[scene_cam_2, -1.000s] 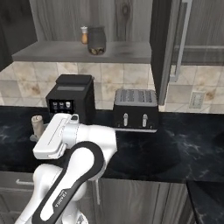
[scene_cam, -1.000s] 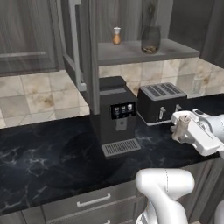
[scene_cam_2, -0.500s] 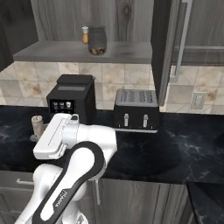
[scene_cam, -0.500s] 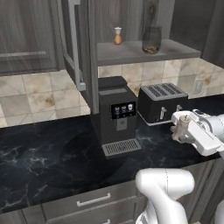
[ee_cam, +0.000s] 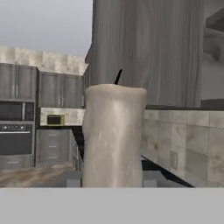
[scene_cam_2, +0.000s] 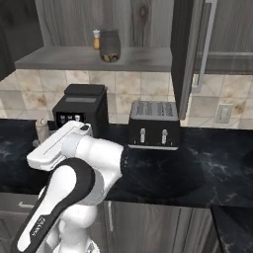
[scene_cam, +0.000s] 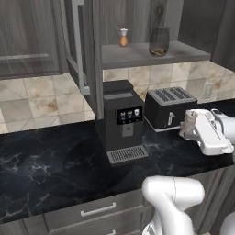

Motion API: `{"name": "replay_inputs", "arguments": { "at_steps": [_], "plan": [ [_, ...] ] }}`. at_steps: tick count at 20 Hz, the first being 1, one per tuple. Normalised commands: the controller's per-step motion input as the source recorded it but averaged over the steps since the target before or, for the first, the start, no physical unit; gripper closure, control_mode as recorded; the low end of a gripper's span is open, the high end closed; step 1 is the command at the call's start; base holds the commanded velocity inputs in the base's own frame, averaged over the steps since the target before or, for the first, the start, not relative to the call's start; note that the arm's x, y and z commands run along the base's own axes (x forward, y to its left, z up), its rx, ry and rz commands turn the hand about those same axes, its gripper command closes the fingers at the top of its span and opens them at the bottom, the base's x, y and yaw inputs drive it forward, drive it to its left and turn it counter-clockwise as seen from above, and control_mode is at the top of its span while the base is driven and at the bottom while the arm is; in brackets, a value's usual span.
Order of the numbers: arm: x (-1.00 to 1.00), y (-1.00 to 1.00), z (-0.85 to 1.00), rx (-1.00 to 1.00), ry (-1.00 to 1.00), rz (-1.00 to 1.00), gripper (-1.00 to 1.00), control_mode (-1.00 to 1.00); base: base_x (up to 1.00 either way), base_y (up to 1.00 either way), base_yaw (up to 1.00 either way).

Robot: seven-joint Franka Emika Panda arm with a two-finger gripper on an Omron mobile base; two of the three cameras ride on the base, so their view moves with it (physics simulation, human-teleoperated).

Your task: Pick the jar and candle from the dining table and place them in the open cabinet. Close the cabinet after placing the objects.

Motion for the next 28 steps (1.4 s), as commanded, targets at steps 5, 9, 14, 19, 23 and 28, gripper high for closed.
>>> {"name": "replay_inputs", "arguments": {
  "at_steps": [5, 9, 14, 19, 23, 28],
  "plan": [
    [0.0, 0.0, 0.45, 0.22, 0.04, -0.66, 1.0, -1.0, 0.0, 0.0, 0.0],
    [-0.16, 0.02, 0.33, 0.14, 0.07, -0.68, 1.0, -1.0, 0.0, 0.0, 0.0],
    [-0.09, 0.54, 0.18, 0.02, -0.01, -0.46, 1.0, -1.0, 0.0, 0.0, 0.0],
    [0.01, 0.54, 0.47, -0.11, -0.03, -0.41, 1.0, -1.0, 0.0, 0.0, 0.0],
    [0.3, 0.18, 0.22, -0.36, -0.09, -0.32, 1.0, -1.0, 0.0, 0.0, 0.0],
    [0.89, -0.12, 0.15, -0.37, 0.19, -0.25, 1.0, -1.0, 0.0, 0.0, 0.0]
  ]
}}
